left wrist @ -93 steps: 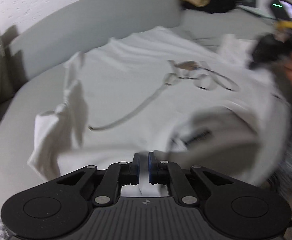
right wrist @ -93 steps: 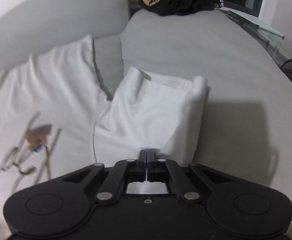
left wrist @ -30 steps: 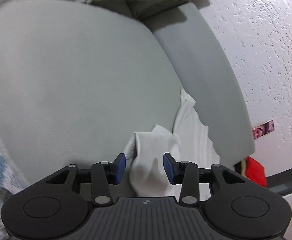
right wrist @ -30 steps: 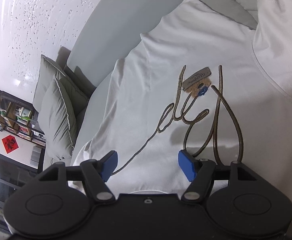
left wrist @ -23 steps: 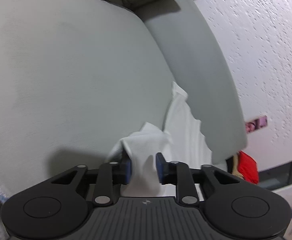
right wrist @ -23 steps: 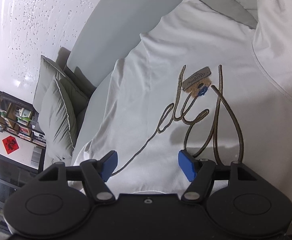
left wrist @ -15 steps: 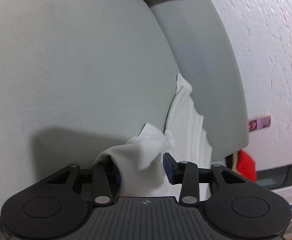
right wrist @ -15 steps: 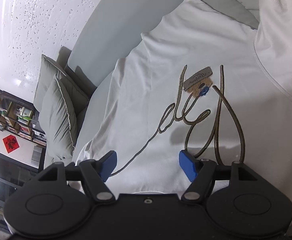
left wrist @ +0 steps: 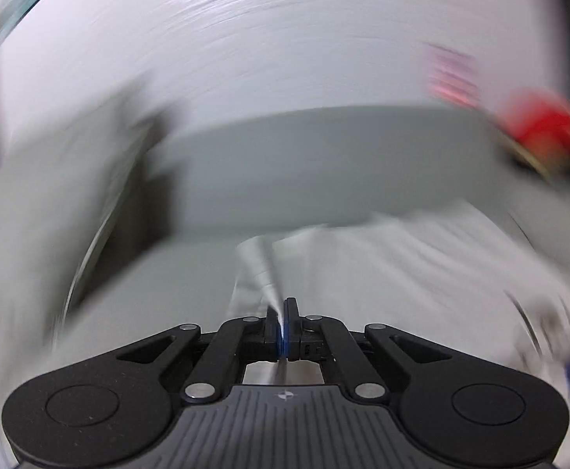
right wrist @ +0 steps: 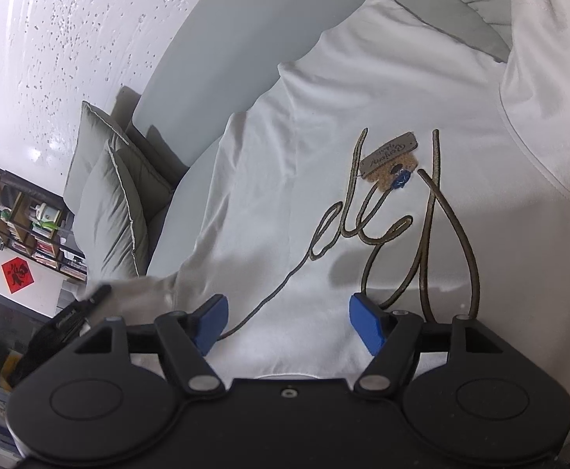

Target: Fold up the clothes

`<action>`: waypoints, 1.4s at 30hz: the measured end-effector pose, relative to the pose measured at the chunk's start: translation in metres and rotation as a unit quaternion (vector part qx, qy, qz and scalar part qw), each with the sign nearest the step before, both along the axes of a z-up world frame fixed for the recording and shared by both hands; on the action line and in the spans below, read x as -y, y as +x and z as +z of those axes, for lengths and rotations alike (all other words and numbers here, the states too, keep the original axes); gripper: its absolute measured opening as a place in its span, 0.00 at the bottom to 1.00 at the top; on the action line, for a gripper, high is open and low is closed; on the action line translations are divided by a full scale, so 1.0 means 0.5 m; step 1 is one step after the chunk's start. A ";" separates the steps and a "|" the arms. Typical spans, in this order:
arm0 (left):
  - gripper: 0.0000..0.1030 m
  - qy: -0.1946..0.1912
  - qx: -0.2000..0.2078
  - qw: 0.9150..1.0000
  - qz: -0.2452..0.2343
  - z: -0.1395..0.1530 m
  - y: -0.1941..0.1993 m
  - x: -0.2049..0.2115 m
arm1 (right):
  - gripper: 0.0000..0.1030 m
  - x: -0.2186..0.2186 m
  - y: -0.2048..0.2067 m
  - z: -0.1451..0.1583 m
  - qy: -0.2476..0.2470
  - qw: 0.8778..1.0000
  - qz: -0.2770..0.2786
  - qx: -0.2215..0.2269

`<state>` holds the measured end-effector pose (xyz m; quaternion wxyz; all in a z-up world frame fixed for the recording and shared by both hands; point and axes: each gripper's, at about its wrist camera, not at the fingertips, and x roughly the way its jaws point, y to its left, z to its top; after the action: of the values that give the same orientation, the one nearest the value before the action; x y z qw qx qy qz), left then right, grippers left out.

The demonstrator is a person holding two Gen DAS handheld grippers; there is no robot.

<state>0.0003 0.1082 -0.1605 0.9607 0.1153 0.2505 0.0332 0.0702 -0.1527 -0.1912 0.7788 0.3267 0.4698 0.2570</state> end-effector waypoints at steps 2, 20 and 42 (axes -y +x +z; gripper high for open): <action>0.02 0.137 0.005 0.987 -0.087 -0.016 -0.010 0.126 | 0.66 0.001 0.000 -0.001 0.003 1.000 0.000 -0.001; 0.02 -0.022 -0.019 0.982 0.187 0.048 0.026 -0.063 | 0.65 0.010 0.005 -0.005 0.023 1.000 -0.011 -0.017; 0.26 -0.080 -0.050 0.994 0.055 0.047 -0.049 -0.104 | 0.13 -0.025 -0.032 0.039 -0.099 0.993 0.027 0.060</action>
<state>-0.0242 0.1601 -0.1369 0.9498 0.0260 0.3059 0.0601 0.0542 -0.1404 -0.1716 0.8269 0.2190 0.4539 0.2495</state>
